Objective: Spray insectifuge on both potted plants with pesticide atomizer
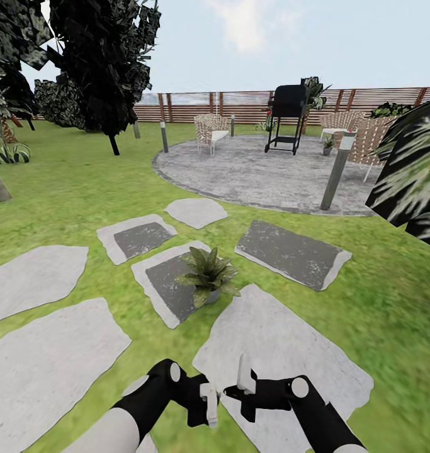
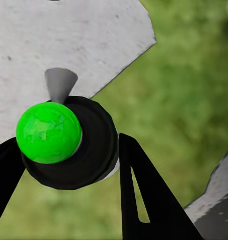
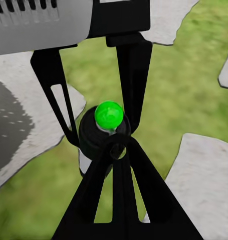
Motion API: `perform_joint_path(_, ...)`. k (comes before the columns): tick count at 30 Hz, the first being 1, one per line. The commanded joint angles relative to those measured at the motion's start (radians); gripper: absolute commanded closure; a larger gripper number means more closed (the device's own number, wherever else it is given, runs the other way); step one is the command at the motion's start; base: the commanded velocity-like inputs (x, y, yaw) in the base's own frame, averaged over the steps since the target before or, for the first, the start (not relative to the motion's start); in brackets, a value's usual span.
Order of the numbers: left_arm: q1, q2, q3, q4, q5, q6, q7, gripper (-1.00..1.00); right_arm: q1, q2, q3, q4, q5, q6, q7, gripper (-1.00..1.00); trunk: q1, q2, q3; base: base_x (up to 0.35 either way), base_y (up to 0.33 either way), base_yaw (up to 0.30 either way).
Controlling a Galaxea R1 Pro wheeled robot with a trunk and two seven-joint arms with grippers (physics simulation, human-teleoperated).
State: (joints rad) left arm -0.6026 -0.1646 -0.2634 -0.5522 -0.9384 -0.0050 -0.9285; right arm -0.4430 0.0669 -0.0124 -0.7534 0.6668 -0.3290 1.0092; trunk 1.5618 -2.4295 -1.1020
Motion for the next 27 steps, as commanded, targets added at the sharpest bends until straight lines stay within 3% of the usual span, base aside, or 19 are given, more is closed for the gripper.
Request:
perform_joint_path(1, 0.0, -0.001, 0.0, -0.002, -0.005, -0.001, -0.004, 1.0, 0.0, 0.0, -0.001, -0.001, 0.007, -0.004, 0.002, 1.0, 0.0, 0.0, -0.001, 0.0, 0.0, 0.0)
perform_joint_path(9, 0.0, -0.004, -0.001, -0.002, 0.037, -0.015, -0.014, 1.0, 0.0, 0.0, -0.001, -0.001, 0.008, -0.004, 0.002, 1.0, 0.0, 0.0, -0.001, 0.0, 0.0, 0.0)
perform_joint_path(27, 0.0, -0.009, -0.002, -0.002, 0.044, -0.018, -0.016, 1.0, 0.0, 0.0, -0.001, 0.0, 0.008, -0.004, 0.0, 1.0, 0.0, 0.0, -0.001, 0.0, 0.0, 0.0)
